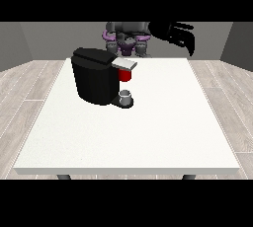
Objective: Insert the coffee pod into the coffee machine and close the lid
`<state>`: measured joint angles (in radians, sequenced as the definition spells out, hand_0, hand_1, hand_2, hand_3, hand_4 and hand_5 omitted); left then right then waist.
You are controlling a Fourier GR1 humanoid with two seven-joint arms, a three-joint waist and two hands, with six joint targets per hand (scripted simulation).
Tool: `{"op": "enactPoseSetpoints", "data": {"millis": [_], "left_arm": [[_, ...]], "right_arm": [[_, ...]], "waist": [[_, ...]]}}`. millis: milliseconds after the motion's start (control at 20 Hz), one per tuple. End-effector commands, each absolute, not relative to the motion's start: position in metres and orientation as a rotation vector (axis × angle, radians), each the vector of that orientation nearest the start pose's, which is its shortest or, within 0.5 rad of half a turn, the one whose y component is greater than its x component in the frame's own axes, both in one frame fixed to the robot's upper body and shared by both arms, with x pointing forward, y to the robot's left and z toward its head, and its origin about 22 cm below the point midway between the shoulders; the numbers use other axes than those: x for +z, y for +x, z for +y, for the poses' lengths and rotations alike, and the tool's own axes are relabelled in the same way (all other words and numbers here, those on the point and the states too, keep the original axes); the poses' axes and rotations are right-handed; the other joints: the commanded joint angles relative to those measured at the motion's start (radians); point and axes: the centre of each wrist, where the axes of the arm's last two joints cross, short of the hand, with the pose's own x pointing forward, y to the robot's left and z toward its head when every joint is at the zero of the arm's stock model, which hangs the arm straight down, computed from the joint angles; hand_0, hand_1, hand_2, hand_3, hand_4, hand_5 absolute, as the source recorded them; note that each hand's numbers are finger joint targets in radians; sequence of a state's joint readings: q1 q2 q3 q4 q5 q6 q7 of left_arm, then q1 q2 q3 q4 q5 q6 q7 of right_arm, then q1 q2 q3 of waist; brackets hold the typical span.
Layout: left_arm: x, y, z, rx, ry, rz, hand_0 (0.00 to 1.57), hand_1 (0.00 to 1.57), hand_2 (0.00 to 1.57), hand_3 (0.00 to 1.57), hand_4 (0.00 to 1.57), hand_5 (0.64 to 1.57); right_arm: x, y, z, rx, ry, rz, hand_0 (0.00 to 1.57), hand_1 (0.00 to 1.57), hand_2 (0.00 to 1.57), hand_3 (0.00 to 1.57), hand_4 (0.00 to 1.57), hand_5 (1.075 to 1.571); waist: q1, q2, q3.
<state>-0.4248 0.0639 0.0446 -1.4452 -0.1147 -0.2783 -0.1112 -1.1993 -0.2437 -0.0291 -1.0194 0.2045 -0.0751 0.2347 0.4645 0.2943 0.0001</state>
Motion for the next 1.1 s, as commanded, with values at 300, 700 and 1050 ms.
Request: {"op": "enactPoseSetpoints", "data": {"millis": [300, 700, 1050], "left_arm": [[0.107, 0.338, 0.218, -0.493, -0.164, -1.959, 0.00, 0.00, 0.00, 0.00, 0.20, 1.571], [0.082, 0.331, 0.235, -0.405, -0.172, -1.876, 0.00, 0.00, 0.00, 0.00, 0.35, 1.571], [0.038, 0.310, 0.253, -0.317, -0.095, -1.763, 0.00, 0.00, 0.00, 0.00, 0.25, 1.571]], "right_arm": [[0.292, 0.436, -0.127, 0.431, -0.261, -2.020, 0.00, 0.00, 0.00, 0.00, 0.13, 1.571], [0.275, 0.436, -0.107, 0.489, -0.089, -2.036, 0.00, 0.00, 0.00, 0.00, 0.00, 1.571], [0.172, 0.413, -0.072, 0.568, 0.116, -1.982, 0.00, 0.00, 0.00, 0.00, 0.26, 1.571]], "waist": [[0.016, 0.080, -0.0005], [-0.057, 0.012, -0.0005], [-0.181, -0.128, 0.0000]]}}
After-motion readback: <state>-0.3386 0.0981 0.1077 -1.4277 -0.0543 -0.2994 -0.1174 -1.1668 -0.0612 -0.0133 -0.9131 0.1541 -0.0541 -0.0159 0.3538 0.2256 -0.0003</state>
